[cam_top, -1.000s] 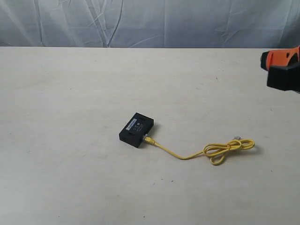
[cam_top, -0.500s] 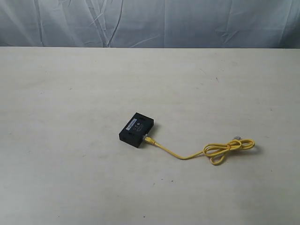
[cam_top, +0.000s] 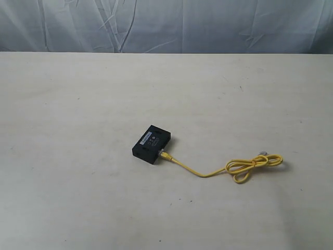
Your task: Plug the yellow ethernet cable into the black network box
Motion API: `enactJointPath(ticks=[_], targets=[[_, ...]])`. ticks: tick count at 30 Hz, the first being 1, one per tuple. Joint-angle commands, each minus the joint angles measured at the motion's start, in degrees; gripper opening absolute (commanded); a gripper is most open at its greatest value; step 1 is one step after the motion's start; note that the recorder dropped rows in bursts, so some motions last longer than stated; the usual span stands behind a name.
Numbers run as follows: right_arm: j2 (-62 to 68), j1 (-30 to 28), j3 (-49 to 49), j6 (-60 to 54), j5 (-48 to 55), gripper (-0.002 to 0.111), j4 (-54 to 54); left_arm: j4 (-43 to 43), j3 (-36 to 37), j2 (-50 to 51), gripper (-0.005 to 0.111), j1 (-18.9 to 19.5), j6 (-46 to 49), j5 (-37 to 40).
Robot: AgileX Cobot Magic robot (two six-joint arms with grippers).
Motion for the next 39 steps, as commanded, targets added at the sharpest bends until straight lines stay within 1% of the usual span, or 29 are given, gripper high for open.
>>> enactJointPath(ticks=[1,5,31,33,35,39], targets=[[-0.4,-0.3,4.3,-0.3,-0.7,0.000,-0.4,-0.3,0.3,-0.5,0.000,-0.1,0.0,-0.5],[-0.4,-0.3,7.8,-0.3,-1.6,0.000,-0.4,-0.1,0.3,-0.5,0.000,-0.1,0.0,-0.5],[-0.4,-0.3,7.8,-0.2,-2.4,0.000,-0.3,0.0,0.3,-0.5,0.000,-0.1,0.1,-0.5],[-0.4,-0.3,7.8,-0.2,-2.4,0.000,-0.3,2.6,0.3,-1.2,0.000,-0.1,0.6,-0.3],[-0.4,-0.3,7.8,-0.2,-2.4,0.000,-0.3,7.8,0.3,-2.5,0.000,0.4,1.1,0.1],[-0.4,-0.3,7.8,-0.2,-2.4,0.000,-0.3,13.5,1.2,-6.8,0.000,5.0,1.1,6.4]])
